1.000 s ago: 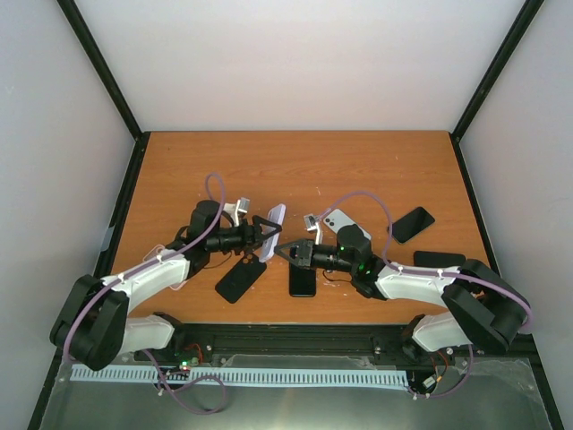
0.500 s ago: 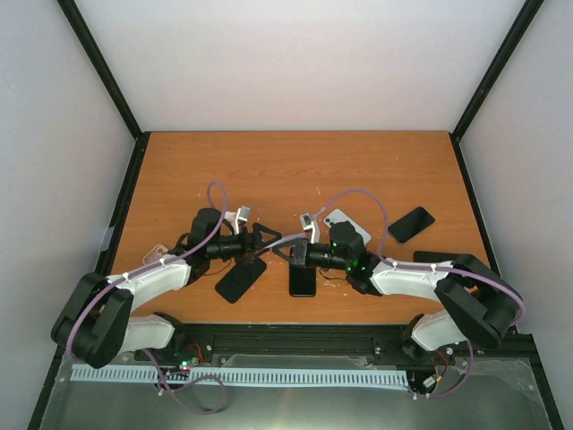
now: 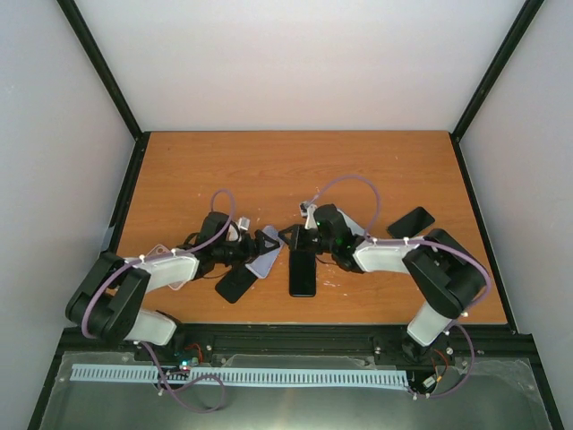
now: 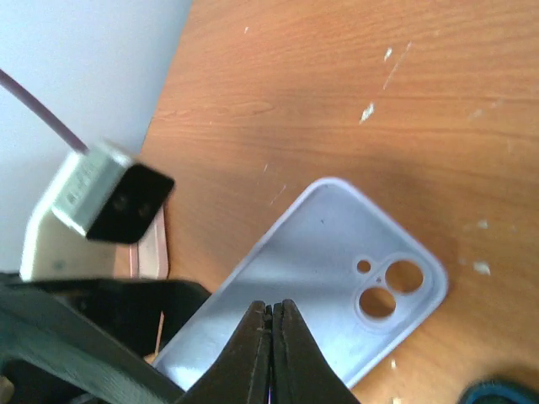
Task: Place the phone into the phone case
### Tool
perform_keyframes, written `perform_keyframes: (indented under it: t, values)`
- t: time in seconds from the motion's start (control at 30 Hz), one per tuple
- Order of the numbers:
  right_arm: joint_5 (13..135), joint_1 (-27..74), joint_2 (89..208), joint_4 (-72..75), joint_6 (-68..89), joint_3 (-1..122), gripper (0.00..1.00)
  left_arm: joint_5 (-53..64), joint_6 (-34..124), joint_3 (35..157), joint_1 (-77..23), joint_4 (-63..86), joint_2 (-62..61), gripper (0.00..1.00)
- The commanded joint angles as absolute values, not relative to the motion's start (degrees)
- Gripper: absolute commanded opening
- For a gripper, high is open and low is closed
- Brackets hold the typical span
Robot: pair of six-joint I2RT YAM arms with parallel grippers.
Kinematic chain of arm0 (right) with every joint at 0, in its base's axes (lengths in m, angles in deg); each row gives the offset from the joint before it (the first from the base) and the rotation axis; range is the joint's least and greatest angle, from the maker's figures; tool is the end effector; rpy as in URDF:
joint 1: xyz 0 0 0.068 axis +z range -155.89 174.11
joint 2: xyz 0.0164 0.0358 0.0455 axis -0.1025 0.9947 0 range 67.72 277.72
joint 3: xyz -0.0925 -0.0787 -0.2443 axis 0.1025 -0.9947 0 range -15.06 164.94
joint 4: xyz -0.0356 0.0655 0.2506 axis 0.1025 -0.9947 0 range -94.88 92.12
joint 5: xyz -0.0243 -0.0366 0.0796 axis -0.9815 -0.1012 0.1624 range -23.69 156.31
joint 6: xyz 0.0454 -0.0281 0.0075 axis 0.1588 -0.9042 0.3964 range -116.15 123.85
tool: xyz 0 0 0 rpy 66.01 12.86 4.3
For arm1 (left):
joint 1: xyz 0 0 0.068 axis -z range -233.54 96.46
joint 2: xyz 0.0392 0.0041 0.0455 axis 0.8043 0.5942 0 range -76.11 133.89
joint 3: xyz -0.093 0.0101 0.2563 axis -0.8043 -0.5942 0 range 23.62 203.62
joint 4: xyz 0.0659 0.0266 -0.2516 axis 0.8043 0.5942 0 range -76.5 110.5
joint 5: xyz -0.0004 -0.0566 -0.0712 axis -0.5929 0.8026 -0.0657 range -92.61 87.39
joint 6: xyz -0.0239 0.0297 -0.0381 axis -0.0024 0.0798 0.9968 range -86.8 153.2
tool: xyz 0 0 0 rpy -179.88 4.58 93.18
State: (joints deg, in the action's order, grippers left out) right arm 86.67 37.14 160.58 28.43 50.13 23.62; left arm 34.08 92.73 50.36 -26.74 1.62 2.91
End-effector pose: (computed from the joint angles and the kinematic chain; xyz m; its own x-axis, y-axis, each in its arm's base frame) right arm 0.2256 0.2274 0.1634 -0.8611 0.1234 -0.4933 -0.3503 0.5593 0.7514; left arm 0.2093 -0.1295 0.1492 -0.9550 -0.2919 -0.0523 -0.1094 0.5108 -0.8527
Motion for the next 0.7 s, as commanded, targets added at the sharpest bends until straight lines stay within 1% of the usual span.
perform_keyframes:
  t: [0.0, 0.17, 0.27, 0.33, 0.4, 0.5, 0.6, 0.67]
  values:
    - [85.88, 36.21, 165.76, 27.21, 46.57, 29.59, 0.03, 29.40, 91.77, 53.03, -26.61, 8.19, 5.11, 0.98]
    - [88.02, 35.51, 171.87, 26.44, 46.52, 33.68, 0.03, 20.54, 90.29, 55.28, -26.71, 16.60, 3.24, 1.00]
    - [88.36, 35.16, 172.49, 23.23, 45.52, 35.33, 0.03, 15.75, 88.97, 56.30, -26.79, 19.90, 1.11, 0.98]
    - [88.21, 34.63, 171.03, 19.28, 44.51, 36.37, 0.07, 14.04, 87.91, 56.88, -26.74, 21.84, 0.27, 0.96]
    - [86.13, 34.23, 168.71, 11.93, 41.55, 38.06, 0.15, 13.67, 86.50, 57.37, -26.74, 22.28, -0.19, 0.91]
    - [78.65, 34.12, 166.67, -6.02, 32.99, 44.08, 0.29, 15.20, 84.79, 57.56, -26.74, 22.29, -0.61, 0.80]
    - [65.94, 33.78, 165.42, -19.83, 25.56, 48.29, 0.43, 17.34, 83.66, 57.63, -26.74, 23.87, -0.75, 0.74]
    - [60.99, 32.76, 164.49, -25.61, 21.01, 49.69, 0.55, 19.03, 83.32, 57.20, -26.74, 23.28, -0.58, 0.72]
